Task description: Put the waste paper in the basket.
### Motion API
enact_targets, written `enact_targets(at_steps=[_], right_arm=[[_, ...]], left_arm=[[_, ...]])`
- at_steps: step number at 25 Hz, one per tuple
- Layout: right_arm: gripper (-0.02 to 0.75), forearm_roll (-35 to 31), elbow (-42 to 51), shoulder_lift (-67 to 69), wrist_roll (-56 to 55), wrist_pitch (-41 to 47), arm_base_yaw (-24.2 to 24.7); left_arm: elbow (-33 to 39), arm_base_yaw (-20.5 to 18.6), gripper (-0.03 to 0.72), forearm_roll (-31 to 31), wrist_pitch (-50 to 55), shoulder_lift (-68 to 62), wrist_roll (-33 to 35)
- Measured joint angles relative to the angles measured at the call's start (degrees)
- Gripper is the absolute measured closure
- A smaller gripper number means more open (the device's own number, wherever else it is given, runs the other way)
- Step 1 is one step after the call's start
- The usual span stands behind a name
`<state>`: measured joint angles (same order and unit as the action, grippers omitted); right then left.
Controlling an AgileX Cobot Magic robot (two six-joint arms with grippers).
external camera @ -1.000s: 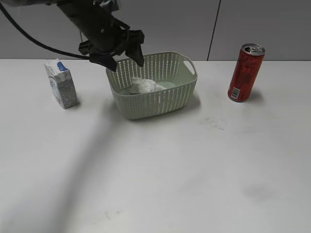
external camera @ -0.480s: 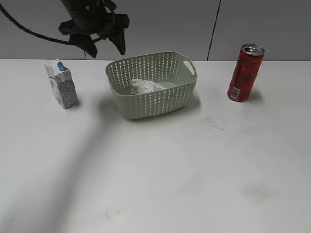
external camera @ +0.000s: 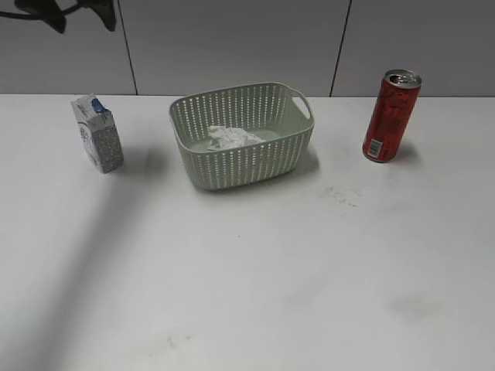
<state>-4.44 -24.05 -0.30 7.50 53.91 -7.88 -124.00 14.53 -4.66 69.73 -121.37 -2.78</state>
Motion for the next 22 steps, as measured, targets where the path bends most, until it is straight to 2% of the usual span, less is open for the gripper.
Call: enact_targets(at_steps=[6,9,14,22], right_arm=[[0.239,0.0,0.0,0.0,0.0,0.0,0.0],[0.239,0.0,0.0,0.0,0.0,0.0,0.0],[0.239,0.0,0.0,0.0,0.0,0.0,0.0],[0.239,0.0,0.0,0.0,0.0,0.0,0.0]], left_arm=[[0.22,-5.77,0.095,1.29,0.02,4.55,3.74],[3.11,-7.75,0.096,1.65,-0.08,7.54,6.15],[12.7,-10.04,0.101,2.44,-0.02,13.55,8.2],[32.04,-10.36,0.102,5.41,0.03,27.37,10.46]])
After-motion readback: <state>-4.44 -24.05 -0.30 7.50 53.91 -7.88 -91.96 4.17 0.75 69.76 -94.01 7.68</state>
